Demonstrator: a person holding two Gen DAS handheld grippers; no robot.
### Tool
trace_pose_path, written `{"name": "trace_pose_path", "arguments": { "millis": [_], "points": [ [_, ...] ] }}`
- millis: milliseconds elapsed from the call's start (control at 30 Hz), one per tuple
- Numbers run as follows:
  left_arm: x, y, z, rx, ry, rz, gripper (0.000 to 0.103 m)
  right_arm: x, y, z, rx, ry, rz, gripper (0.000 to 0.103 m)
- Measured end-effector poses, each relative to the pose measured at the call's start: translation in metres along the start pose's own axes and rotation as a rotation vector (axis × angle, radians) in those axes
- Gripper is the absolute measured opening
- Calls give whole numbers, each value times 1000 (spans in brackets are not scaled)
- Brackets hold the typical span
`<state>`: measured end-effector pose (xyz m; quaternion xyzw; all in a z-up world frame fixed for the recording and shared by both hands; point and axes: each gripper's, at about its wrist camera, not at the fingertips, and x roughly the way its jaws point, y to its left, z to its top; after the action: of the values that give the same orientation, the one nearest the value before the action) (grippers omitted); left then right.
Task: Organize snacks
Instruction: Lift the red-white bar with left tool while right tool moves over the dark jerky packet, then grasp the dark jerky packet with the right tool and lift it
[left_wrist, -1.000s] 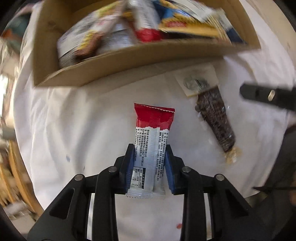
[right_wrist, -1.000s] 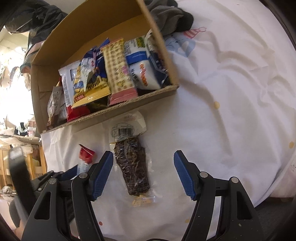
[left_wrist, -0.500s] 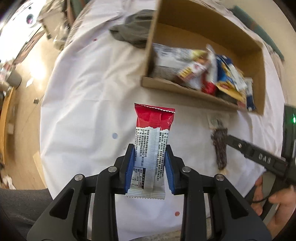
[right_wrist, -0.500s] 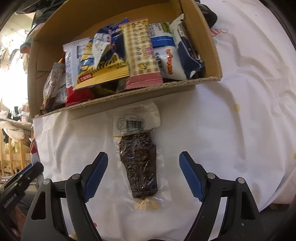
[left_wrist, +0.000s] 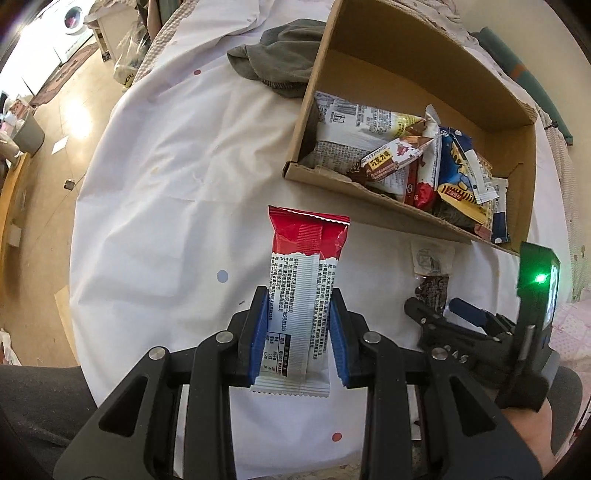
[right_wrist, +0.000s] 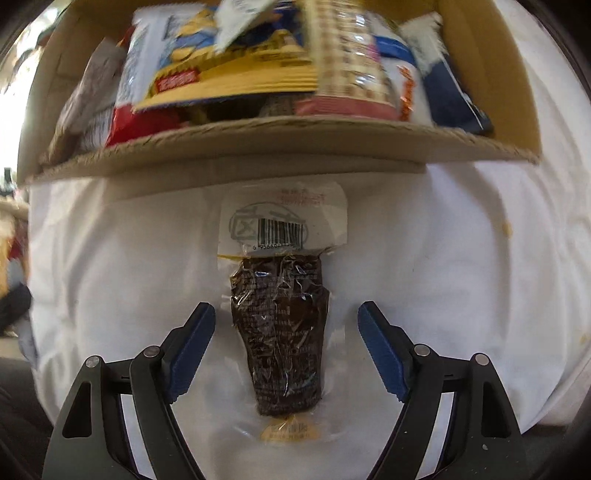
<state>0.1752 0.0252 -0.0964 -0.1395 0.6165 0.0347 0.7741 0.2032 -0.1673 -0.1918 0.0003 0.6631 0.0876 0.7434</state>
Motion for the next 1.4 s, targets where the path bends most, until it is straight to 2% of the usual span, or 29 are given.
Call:
{"name": "trace_pose_path", "arguments": {
  "millis": [133, 167, 200, 300, 400, 600, 800, 833, 867, 900, 1067, 1133, 1167, 1200, 1267, 1333, 1400],
  "points": [
    [2, 3, -1, -9, 9, -8, 27, 4, 12, -5, -78, -10, -62, 81],
    [2, 2, -1, -9, 10, -8, 27, 5, 15, -6, -95, -13, -72, 79],
    [2, 2, -1, -8, 9, -9, 27, 5, 17, -7, -108, -16, -69, 69],
    [0, -1, 0, 1, -4, -8, 27, 4, 23, -9, -138, -27, -70, 62],
    [-2, -1, -1, 12, -19, 5, 27, -5, 20, -12, -132, -43, -40, 56],
    [2, 8, -1, -6, -9, 29, 27, -22, 3, -19, -78, -50, 71, 56],
    [4, 10, -1, -3, -14, 47, 27, -45, -19, -16, -74, -73, 128, 56],
    [4, 9, -1, 2, -15, 52, 27, -49, -21, -18, -75, -78, 140, 54],
    [5, 8, -1, 7, -16, 56, 27, -57, -24, -23, -77, -84, 152, 32],
    [5, 7, -2, 12, -18, 63, 27, -63, -26, -21, -81, -84, 172, 28],
    [7, 5, -4, 24, -14, 78, 27, -72, -26, -21, -76, -96, 175, 30],
    [8, 3, -5, 33, -16, 85, 27, -62, -29, -19, -45, -63, 177, 33],
    [8, 2, -6, 39, -17, 90, 27, -59, -29, -21, -35, -53, 169, 39],
    [8, 3, -6, 42, -18, 93, 27, -58, -32, -18, -25, -48, 162, 64],
    [8, 5, -6, 39, -22, 98, 27, -58, -33, -26, -12, -61, 138, 97],
    [8, 6, -6, 28, -21, 97, 27, -51, -35, -20, -5, -52, 99, 98],
    [9, 5, -5, 25, -18, 96, 27, -37, -32, -12, -8, -2, 104, 96]
  ]
}}
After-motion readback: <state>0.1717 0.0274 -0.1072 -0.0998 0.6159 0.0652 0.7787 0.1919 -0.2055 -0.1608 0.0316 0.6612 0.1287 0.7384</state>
